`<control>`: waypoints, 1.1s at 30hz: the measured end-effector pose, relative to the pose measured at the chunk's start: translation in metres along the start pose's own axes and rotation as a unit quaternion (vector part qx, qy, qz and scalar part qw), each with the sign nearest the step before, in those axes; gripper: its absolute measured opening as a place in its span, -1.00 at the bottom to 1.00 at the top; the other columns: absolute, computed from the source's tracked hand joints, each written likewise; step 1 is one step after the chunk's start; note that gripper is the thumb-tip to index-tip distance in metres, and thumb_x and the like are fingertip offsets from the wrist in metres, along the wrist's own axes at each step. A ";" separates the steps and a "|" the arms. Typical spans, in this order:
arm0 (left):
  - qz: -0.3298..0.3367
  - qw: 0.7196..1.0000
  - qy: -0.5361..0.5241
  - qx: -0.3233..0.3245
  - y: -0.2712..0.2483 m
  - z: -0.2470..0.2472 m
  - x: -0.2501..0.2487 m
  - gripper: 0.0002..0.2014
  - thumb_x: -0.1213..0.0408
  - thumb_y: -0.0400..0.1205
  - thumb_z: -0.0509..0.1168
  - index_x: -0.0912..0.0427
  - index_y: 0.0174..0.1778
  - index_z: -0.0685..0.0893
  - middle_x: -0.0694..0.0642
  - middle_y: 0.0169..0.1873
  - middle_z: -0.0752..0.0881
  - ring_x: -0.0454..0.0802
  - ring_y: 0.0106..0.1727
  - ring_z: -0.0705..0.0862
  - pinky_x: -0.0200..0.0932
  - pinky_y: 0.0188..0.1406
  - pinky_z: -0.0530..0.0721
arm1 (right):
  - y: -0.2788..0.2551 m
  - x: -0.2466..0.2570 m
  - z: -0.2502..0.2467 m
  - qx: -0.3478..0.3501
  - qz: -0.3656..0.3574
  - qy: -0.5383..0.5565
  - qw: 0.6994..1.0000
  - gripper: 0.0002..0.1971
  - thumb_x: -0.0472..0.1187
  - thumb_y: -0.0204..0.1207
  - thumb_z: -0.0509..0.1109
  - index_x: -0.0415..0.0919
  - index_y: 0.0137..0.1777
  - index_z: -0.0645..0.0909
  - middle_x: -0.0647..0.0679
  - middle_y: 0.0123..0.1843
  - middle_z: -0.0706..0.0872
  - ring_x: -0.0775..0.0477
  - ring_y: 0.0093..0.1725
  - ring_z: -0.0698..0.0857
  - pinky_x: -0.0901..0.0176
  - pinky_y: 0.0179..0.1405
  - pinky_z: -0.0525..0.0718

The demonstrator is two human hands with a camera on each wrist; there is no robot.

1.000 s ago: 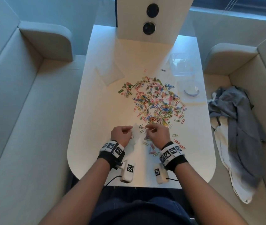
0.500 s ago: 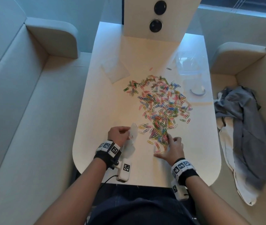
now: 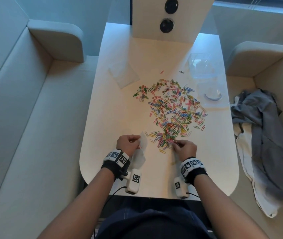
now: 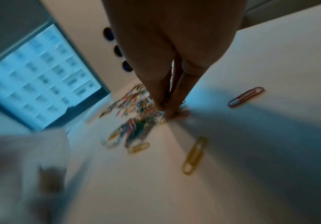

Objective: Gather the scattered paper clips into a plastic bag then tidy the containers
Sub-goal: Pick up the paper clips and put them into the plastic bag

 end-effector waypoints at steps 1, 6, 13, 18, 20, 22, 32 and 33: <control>-0.001 1.000 -0.005 0.003 0.001 0.002 -0.001 -0.84 0.32 0.51 0.44 0.02 -0.06 0.84 0.01 -0.11 0.85 -0.05 -0.07 0.80 -0.19 0.12 0.73 | 0.002 -0.011 -0.001 0.006 0.042 0.039 0.998 -0.83 -0.23 0.37 0.61 -0.22 -0.05 0.84 -0.12 -0.14 0.85 0.00 -0.16 0.78 0.21 0.07 0.71; 0.012 1.000 0.000 0.015 0.004 0.014 -0.009 -0.86 0.32 0.51 0.44 0.01 -0.10 0.85 0.05 -0.14 0.86 0.00 -0.10 0.82 -0.08 0.15 0.76 | -0.009 -0.019 0.017 0.093 0.203 0.383 0.896 -0.88 -0.46 0.45 0.51 -0.42 -0.03 0.75 -0.30 -0.14 0.84 -0.15 -0.16 0.85 0.13 -0.08 0.82; 0.027 0.999 -0.008 0.032 0.004 0.035 -0.018 -0.83 0.35 0.50 0.45 -0.06 -0.21 0.82 0.09 -0.22 0.86 0.05 -0.16 0.84 0.02 0.12 0.78 | -0.026 0.045 0.039 0.192 0.176 0.490 0.832 -0.79 -0.50 0.51 0.41 -0.56 0.12 0.66 -0.29 -0.03 0.80 -0.12 -0.08 0.80 0.28 -0.13 0.79; 0.034 0.999 -0.034 0.024 0.002 0.041 -0.024 -0.84 0.37 0.51 0.44 0.10 -0.04 0.84 0.11 -0.16 0.86 0.02 -0.19 0.84 0.03 0.08 0.79 | -0.026 0.057 0.053 0.184 0.105 0.321 0.923 -0.83 -0.42 0.43 0.54 -0.40 0.01 0.77 -0.31 -0.06 0.82 -0.15 -0.12 0.84 0.09 -0.01 0.81; 0.042 0.998 -0.038 0.026 -0.002 0.041 -0.029 -0.83 0.38 0.53 0.44 0.16 0.01 0.84 0.16 -0.11 0.86 0.03 -0.19 0.84 0.04 0.07 0.80 | -0.021 0.062 0.046 0.151 0.045 0.181 0.971 -0.86 -0.36 0.40 0.57 -0.25 -0.05 0.81 -0.17 -0.13 0.85 -0.06 -0.14 0.84 0.09 -0.01 0.81; 0.047 0.997 -0.033 0.041 -0.004 0.045 -0.030 -0.83 0.36 0.54 0.45 0.15 0.03 0.83 0.19 -0.18 0.85 0.03 -0.23 0.84 0.05 0.06 0.80 | -0.021 0.071 0.048 0.158 0.008 0.112 0.981 -0.81 -0.39 0.42 0.51 -0.25 0.02 0.81 -0.12 -0.10 0.85 -0.03 -0.10 0.82 0.10 0.05 0.79; 0.083 0.995 0.003 0.054 -0.015 0.047 -0.033 -0.81 0.33 0.57 0.42 0.16 0.09 0.81 0.13 -0.18 0.85 -0.14 -0.31 0.81 -0.25 -0.09 0.77 | -0.033 0.094 0.047 0.162 -0.088 -0.031 0.982 -0.86 -0.38 0.38 0.49 -0.23 -0.13 0.85 -0.09 -0.22 0.83 -0.01 -0.21 0.74 0.28 -0.14 0.67; 0.083 0.995 -0.002 0.057 -0.016 0.047 -0.032 -0.80 0.33 0.57 0.42 0.16 0.09 0.81 0.16 -0.15 0.86 -0.11 -0.28 0.82 -0.18 -0.04 0.79 | -0.035 0.099 0.047 0.158 -0.110 -0.055 0.980 -0.88 -0.35 0.40 0.49 -0.21 -0.16 0.85 -0.08 -0.23 0.82 0.00 -0.23 0.72 0.28 -0.16 0.64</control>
Point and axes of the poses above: each hand's wrist, its own y-axis towards the middle knuckle, its own z-axis out of the palm, x = y × z, the point moved 10 cm from there along y, towards the middle knuckle
